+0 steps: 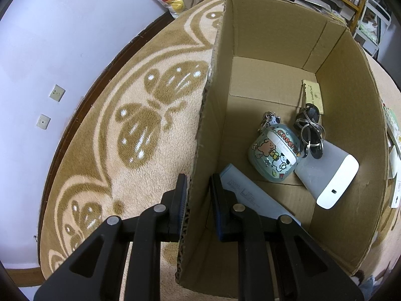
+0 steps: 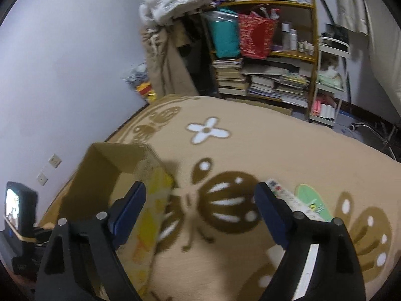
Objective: Organize rigid objects
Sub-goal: 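Move the right tool to the white TV remote and grasp it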
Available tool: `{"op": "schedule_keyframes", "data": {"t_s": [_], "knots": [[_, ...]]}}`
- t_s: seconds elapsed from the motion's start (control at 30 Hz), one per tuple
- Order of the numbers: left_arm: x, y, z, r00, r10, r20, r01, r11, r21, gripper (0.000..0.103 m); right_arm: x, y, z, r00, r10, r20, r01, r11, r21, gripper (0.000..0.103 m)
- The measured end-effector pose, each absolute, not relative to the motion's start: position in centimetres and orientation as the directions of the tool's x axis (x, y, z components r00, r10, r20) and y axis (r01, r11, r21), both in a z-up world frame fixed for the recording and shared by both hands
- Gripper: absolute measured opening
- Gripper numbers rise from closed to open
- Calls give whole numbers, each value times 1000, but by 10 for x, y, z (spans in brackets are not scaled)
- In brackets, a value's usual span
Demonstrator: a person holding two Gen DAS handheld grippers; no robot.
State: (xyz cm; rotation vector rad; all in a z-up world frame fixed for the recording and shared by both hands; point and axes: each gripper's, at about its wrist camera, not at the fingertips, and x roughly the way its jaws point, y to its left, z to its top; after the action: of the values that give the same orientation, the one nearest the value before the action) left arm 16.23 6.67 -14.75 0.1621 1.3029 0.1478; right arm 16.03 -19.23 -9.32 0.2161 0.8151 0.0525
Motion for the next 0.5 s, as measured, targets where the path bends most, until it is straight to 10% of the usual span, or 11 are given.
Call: {"op": "schedule_keyframes", "data": {"t_s": [0.5], "knots": [[163, 70, -149, 259, 195, -946, -19, 980, 197, 18, 175, -270, -145, 644, 55, -763, 190, 955, 228, 93]]}}
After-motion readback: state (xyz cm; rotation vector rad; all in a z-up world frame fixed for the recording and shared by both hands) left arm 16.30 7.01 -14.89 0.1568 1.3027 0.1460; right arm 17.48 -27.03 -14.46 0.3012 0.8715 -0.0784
